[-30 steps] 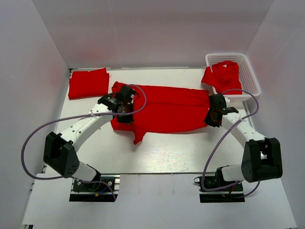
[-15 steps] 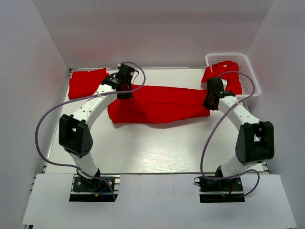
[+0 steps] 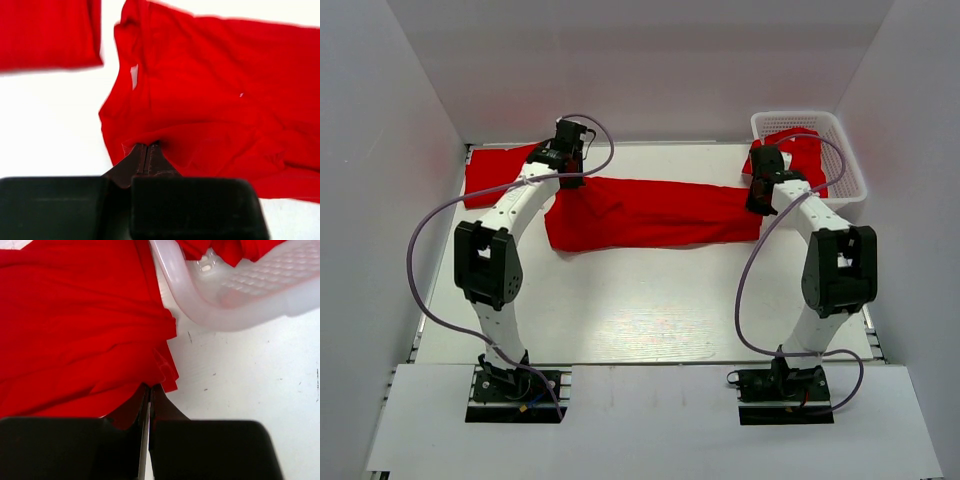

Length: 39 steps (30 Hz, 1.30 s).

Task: Fold and stack the t-shirts
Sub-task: Fold the other side of the tshirt into a rectangle

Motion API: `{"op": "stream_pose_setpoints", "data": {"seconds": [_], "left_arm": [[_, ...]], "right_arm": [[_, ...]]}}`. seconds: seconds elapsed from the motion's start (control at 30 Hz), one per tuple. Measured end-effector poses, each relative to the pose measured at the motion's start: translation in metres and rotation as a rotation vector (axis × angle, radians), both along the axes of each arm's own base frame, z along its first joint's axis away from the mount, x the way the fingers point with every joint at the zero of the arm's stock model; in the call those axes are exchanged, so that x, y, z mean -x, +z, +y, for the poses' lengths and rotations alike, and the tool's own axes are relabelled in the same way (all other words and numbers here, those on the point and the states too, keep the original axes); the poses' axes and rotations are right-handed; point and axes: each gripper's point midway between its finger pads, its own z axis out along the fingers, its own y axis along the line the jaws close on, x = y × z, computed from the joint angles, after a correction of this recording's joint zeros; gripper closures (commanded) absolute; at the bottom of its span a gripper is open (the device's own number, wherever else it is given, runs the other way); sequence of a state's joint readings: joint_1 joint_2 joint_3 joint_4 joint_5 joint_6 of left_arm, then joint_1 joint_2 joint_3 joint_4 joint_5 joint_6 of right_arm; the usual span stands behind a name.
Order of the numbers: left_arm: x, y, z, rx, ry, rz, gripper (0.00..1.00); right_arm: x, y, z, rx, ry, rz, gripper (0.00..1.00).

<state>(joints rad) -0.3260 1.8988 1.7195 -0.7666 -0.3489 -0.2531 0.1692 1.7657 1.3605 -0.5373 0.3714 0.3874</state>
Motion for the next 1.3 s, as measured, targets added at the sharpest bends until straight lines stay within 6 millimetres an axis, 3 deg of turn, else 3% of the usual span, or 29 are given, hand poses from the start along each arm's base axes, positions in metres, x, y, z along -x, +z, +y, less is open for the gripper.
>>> {"op": "stream_pose_setpoints", "data": {"seconds": [0.2, 0.33, 0.77, 0.8, 0.83, 0.87, 0.9, 0.93, 0.97, 1.03, 1.17, 1.27, 1.3], "left_arm": [[-0.027, -0.006, -0.006, -0.019, -0.073, -0.058, 1.0], [-0.04, -0.025, -0.007, -0.037, -0.107, -0.048, 1.0], [-0.08, -0.049, 0.008, -0.053, -0.104, -0.085, 1.0], [-0.081, -0.051, 0.007, -0.048, -0.108, -0.085, 1.0], [-0.083, -0.055, 0.007, -0.043, -0.112, -0.083, 1.0], [-0.084, -0.057, 0.007, -0.038, -0.113, -0.082, 0.81], [-0.085, -0.061, 0.008, -0.038, -0.117, -0.077, 0.67], [-0.087, -0.062, 0.007, -0.035, -0.121, -0.076, 0.52], [-0.09, -0.063, 0.006, -0.034, -0.125, -0.077, 0.25], [-0.098, -0.06, 0.007, -0.026, -0.118, -0.088, 0.04], [-0.107, -0.047, 0.005, -0.015, -0.109, -0.122, 0.0], [-0.109, -0.041, 0.006, -0.011, -0.108, -0.132, 0.0], [-0.109, -0.041, 0.005, -0.009, -0.111, -0.129, 0.0]], "right_arm": [[-0.013, -0.007, -0.003, 0.016, -0.001, 0.022, 1.0], [-0.022, -0.011, -0.005, 0.027, 0.006, 0.026, 1.0], [-0.066, -0.022, 0.0, 0.033, 0.035, 0.024, 1.0], [-0.067, -0.023, 0.0, 0.033, 0.034, 0.026, 0.98], [-0.068, -0.024, 0.0, 0.033, 0.034, 0.028, 0.89], [-0.069, -0.025, 0.0, 0.034, 0.034, 0.035, 0.65], [-0.07, -0.026, 0.0, 0.032, 0.031, 0.037, 0.55], [-0.071, -0.026, -0.001, 0.035, 0.034, 0.04, 0.48], [-0.071, -0.027, -0.001, 0.037, 0.039, 0.043, 0.38], [-0.072, -0.025, 0.0, 0.034, 0.049, 0.044, 0.35], [-0.072, -0.022, 0.009, 0.002, 0.1, 0.047, 0.27], [-0.07, -0.019, 0.02, -0.044, 0.159, 0.041, 0.1], [-0.068, -0.017, 0.024, -0.061, 0.18, 0.037, 0.1]]}}
